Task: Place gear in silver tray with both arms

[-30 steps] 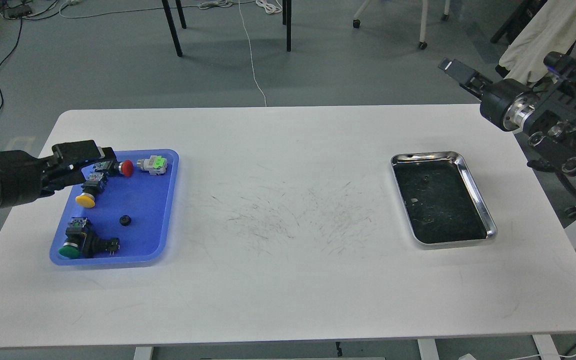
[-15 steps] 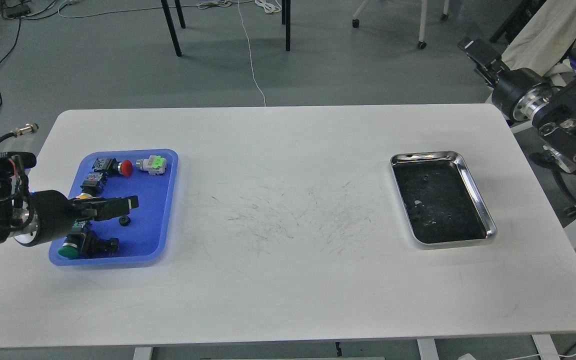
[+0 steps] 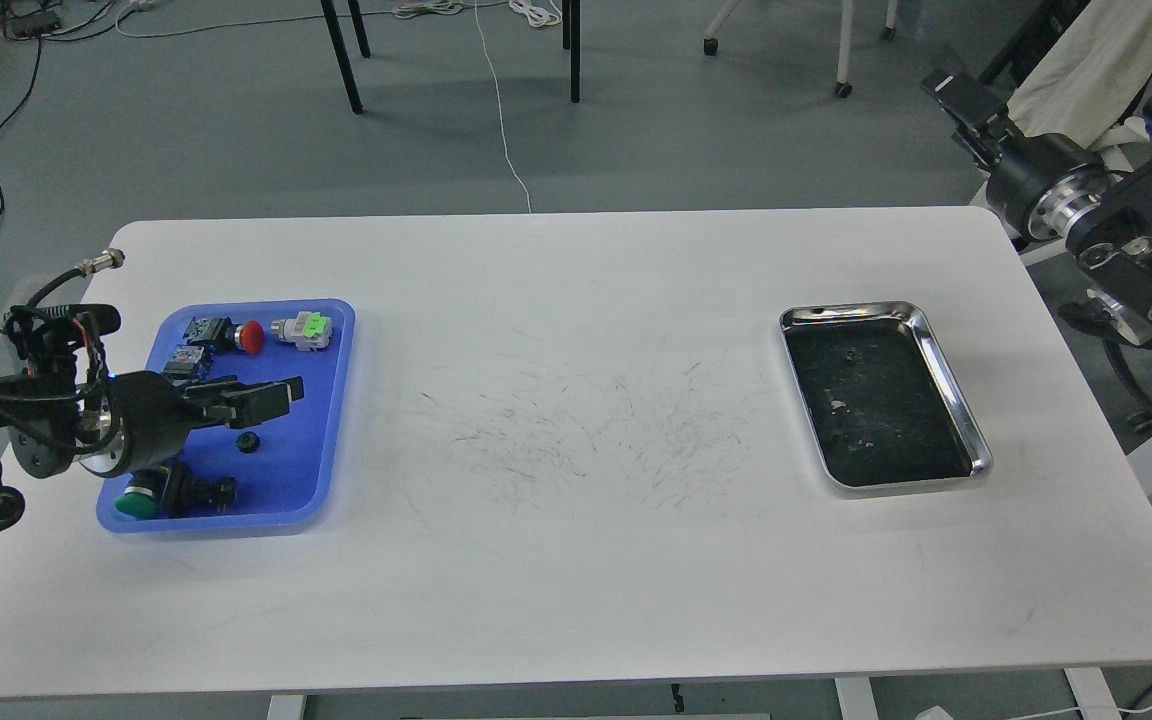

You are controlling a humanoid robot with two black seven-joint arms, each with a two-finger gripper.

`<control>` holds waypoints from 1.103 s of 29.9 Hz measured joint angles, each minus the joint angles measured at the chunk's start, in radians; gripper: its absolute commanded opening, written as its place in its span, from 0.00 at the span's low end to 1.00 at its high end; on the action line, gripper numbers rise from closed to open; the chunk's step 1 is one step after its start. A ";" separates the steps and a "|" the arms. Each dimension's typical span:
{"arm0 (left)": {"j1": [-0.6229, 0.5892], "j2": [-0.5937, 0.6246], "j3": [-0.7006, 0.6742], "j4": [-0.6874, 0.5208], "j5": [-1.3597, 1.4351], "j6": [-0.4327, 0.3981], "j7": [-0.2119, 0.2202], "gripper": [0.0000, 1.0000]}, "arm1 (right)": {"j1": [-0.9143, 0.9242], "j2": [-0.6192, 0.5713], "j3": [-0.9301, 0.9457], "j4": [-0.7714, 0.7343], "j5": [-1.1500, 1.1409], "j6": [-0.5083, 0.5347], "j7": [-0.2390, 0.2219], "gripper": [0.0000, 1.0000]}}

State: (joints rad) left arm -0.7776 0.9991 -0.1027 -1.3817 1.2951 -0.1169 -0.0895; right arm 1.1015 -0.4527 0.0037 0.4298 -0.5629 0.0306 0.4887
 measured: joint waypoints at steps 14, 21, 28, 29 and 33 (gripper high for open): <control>0.007 -0.018 0.065 0.066 0.123 0.018 -0.094 0.96 | 0.001 0.002 -0.001 0.005 0.000 0.000 0.000 0.90; 0.008 -0.092 0.069 0.161 0.178 0.023 -0.102 0.93 | 0.001 -0.011 -0.002 0.007 0.000 0.000 0.000 0.90; 0.021 -0.137 0.071 0.202 0.262 0.033 -0.111 0.90 | -0.003 -0.024 -0.002 0.009 0.000 0.000 0.000 0.90; 0.027 -0.142 0.071 0.214 0.273 0.036 -0.115 0.90 | -0.003 -0.025 -0.002 0.009 0.000 0.000 0.000 0.90; 0.036 -0.158 0.070 0.272 0.287 0.054 -0.141 0.90 | -0.004 -0.025 -0.002 0.010 0.000 0.000 0.000 0.90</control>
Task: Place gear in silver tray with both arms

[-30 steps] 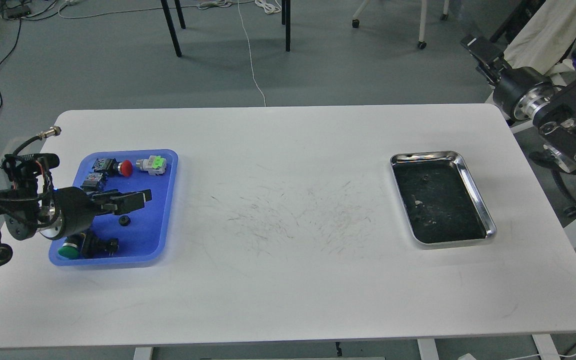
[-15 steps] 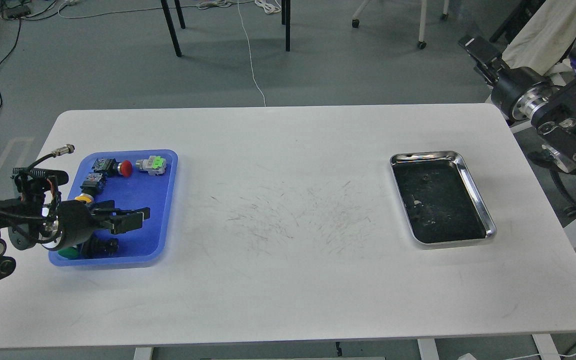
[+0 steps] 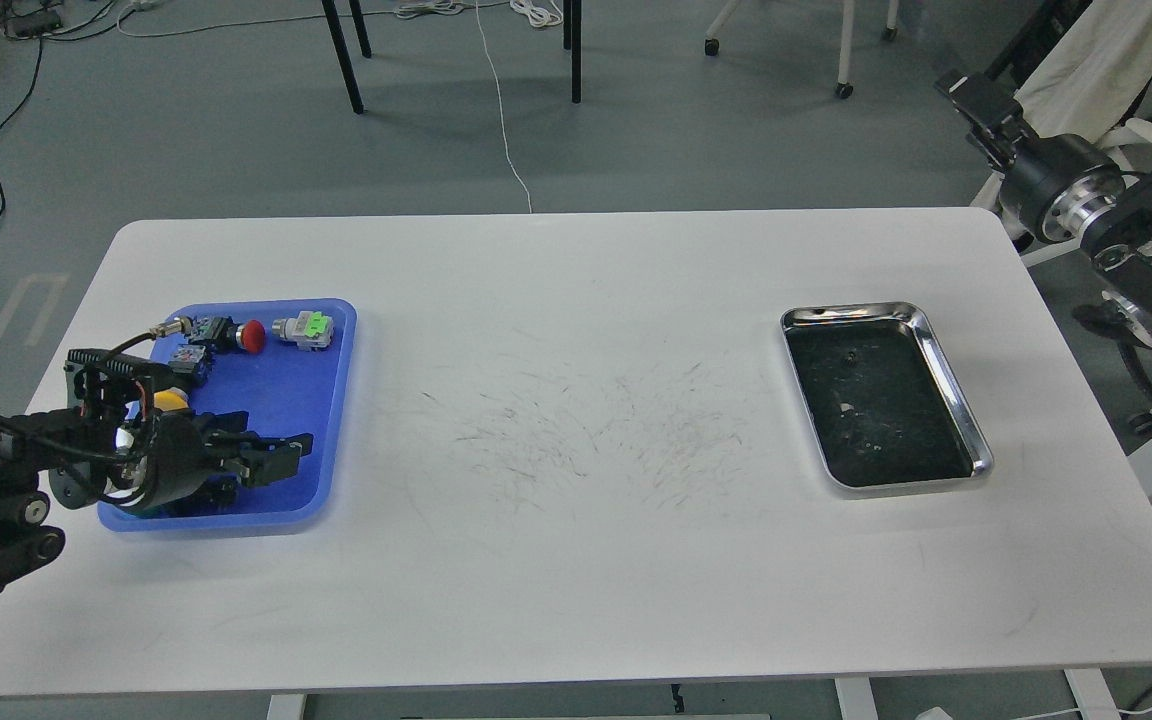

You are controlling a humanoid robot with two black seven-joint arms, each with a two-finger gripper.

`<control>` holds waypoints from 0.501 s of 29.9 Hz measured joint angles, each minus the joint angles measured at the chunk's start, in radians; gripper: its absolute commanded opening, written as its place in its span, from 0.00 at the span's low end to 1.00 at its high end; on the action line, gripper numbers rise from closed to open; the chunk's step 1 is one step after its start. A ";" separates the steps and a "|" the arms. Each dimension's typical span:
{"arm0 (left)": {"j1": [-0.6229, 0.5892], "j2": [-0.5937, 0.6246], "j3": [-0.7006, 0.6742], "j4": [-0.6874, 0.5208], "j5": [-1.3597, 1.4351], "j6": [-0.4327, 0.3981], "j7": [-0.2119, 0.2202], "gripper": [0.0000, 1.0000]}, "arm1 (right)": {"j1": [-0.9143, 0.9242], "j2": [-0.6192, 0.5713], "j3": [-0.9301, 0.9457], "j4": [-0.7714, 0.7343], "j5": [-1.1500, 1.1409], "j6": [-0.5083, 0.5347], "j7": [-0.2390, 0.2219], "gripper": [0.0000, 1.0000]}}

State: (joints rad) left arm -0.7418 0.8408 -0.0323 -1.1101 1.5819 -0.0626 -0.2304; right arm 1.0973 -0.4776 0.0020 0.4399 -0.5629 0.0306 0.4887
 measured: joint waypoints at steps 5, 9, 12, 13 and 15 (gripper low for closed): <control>0.002 -0.005 -0.001 0.043 0.004 0.010 -0.033 0.89 | 0.000 -0.001 0.001 0.000 0.000 0.000 0.000 0.90; 0.003 -0.008 -0.001 0.054 0.004 0.012 -0.045 0.86 | 0.000 -0.001 0.001 0.000 0.000 0.000 0.000 0.90; 0.007 -0.011 -0.001 0.055 0.005 0.013 -0.057 0.85 | 0.000 0.000 0.001 0.000 0.000 0.000 0.000 0.90; 0.009 -0.012 0.000 0.056 0.006 0.013 -0.059 0.83 | -0.001 0.000 0.000 0.000 0.000 0.000 0.000 0.90; 0.009 -0.013 0.000 0.058 0.006 0.017 -0.063 0.82 | -0.002 0.000 0.000 0.000 0.000 0.000 0.000 0.90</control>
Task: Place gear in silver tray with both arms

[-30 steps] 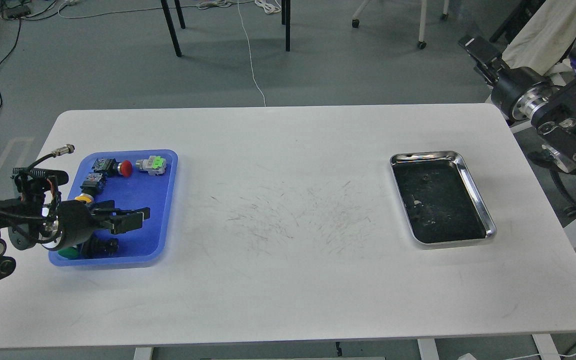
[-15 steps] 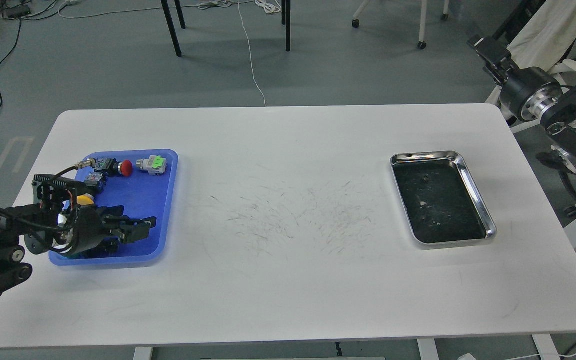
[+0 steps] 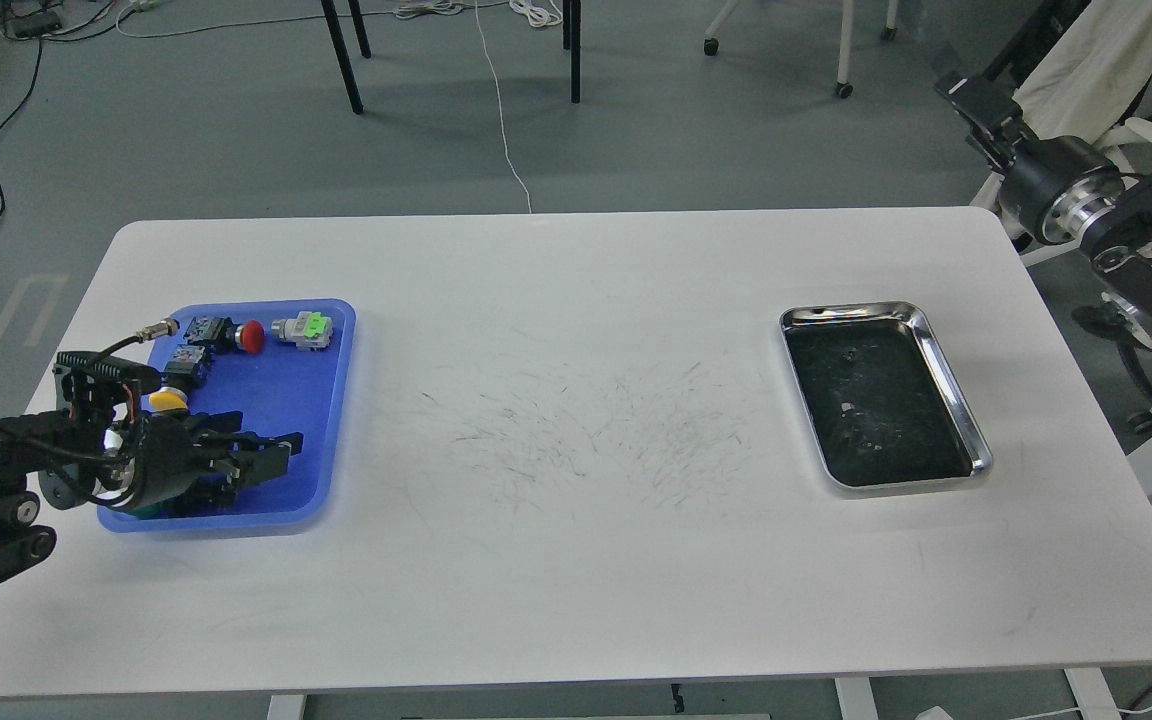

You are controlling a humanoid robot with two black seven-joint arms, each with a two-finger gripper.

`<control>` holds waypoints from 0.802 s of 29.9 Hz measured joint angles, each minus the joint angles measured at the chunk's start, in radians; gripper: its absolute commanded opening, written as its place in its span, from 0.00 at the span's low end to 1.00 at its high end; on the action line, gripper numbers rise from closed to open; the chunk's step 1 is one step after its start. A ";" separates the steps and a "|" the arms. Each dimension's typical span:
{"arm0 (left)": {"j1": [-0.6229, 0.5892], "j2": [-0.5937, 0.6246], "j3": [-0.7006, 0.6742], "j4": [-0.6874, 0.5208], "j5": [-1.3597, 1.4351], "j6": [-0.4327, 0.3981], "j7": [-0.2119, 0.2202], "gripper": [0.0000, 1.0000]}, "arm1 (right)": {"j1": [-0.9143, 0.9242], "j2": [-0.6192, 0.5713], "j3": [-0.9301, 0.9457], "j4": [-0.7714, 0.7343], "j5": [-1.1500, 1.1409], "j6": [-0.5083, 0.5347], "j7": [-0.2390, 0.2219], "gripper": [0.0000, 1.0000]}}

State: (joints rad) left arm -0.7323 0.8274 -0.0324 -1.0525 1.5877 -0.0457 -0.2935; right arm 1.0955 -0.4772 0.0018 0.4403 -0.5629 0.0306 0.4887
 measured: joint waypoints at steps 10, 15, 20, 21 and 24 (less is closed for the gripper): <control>0.011 0.002 0.000 0.008 0.013 0.016 -0.059 0.76 | 0.000 -0.003 -0.003 0.000 0.000 0.000 0.000 0.90; 0.016 0.002 0.000 0.016 0.019 0.021 -0.068 0.76 | 0.000 -0.003 -0.003 0.000 0.000 0.000 0.000 0.90; 0.013 0.005 -0.001 0.042 0.019 0.025 -0.081 0.76 | 0.000 -0.008 -0.003 0.001 0.000 0.000 0.000 0.90; 0.009 0.007 -0.002 0.044 0.018 0.026 -0.083 0.76 | 0.000 -0.010 -0.003 0.001 0.000 0.000 0.000 0.90; 0.002 0.012 -0.005 0.052 0.018 0.027 -0.089 0.76 | -0.001 -0.010 -0.003 0.001 0.000 0.000 0.000 0.90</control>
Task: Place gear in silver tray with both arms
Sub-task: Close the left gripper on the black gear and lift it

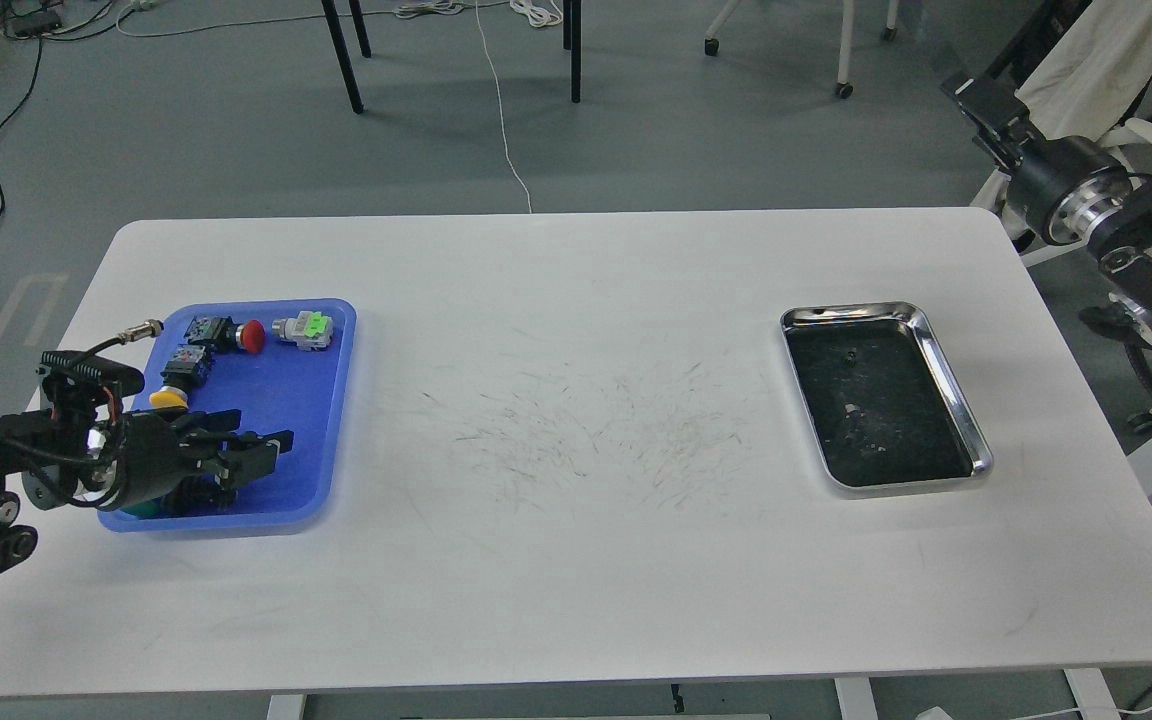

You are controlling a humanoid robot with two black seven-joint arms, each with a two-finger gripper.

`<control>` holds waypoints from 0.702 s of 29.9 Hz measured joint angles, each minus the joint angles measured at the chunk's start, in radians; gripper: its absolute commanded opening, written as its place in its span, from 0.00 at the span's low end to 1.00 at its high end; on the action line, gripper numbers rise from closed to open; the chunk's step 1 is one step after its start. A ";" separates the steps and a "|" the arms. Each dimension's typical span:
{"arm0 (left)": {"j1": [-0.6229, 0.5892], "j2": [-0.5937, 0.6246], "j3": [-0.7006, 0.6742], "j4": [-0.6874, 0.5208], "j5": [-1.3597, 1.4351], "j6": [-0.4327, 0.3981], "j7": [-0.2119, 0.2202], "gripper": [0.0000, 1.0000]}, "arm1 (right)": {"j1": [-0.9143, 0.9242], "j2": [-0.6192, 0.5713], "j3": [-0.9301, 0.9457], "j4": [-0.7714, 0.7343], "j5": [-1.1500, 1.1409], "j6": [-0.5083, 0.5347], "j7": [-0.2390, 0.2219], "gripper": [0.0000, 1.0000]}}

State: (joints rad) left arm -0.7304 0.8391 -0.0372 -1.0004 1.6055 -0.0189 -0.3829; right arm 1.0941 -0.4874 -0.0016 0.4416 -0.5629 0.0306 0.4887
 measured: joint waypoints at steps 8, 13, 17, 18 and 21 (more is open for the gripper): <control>0.009 -0.025 0.004 0.045 0.002 0.019 -0.012 0.76 | -0.008 -0.001 0.000 0.002 0.000 0.000 0.000 0.90; 0.015 -0.048 0.006 0.077 0.003 0.028 -0.013 0.73 | -0.010 -0.002 0.000 0.002 0.000 0.000 0.000 0.90; 0.022 -0.055 0.007 0.091 0.007 0.032 -0.033 0.68 | -0.011 -0.002 0.000 0.002 0.000 0.000 0.000 0.90; 0.024 -0.055 0.007 0.092 0.013 0.032 -0.040 0.68 | -0.011 -0.002 0.000 0.002 0.000 0.000 0.000 0.90; 0.027 -0.055 0.007 0.093 0.030 0.033 -0.056 0.64 | -0.011 -0.002 0.000 0.002 0.000 0.000 0.000 0.90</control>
State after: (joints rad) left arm -0.7030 0.7839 -0.0299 -0.9069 1.6351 0.0138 -0.4392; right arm 1.0829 -0.4896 -0.0016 0.4434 -0.5630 0.0306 0.4887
